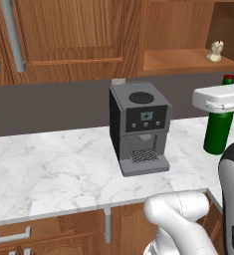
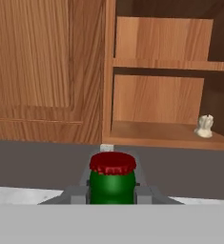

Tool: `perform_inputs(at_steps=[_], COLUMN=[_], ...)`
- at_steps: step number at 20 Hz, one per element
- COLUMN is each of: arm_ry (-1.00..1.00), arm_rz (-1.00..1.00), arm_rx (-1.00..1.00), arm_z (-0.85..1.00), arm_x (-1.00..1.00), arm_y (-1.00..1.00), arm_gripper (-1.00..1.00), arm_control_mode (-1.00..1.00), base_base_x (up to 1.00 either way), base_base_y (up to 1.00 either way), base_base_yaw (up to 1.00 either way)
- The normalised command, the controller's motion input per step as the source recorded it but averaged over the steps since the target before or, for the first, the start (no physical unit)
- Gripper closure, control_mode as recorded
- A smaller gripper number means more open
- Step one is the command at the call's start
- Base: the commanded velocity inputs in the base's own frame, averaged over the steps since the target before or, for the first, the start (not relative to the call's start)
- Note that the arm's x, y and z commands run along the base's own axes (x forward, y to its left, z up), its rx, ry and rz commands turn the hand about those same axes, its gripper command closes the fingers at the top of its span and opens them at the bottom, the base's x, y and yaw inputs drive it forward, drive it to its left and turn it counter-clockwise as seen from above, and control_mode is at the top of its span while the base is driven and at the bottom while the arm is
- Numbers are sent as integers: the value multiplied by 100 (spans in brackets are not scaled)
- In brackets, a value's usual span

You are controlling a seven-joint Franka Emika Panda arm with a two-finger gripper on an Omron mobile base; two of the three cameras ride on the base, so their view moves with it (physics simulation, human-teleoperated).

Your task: Get the candle and the beer from the cabinet and move them to the dining counter.

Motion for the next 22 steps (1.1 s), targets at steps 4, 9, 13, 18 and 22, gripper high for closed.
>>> perform_inputs(at_steps=[4,9,13,18,22], arm_ry=[0,0,0,0,0], arm_rz=[0,0,0,0,0], arm_rx=[0,0,0,0,0], arm_z=[0,0,0,0,0], arm_x=[0,0,0,0,0], arm_y=[0,0,0,0,0], arm_gripper=[100,100,100,100,100], arm_control_mode=[100,100,100,100,100], base_base_x=[-2,-60,-84,-49,-39], base_base_y=[0,8,42,100,96], base_base_yaw=[0,7,39,64,78])
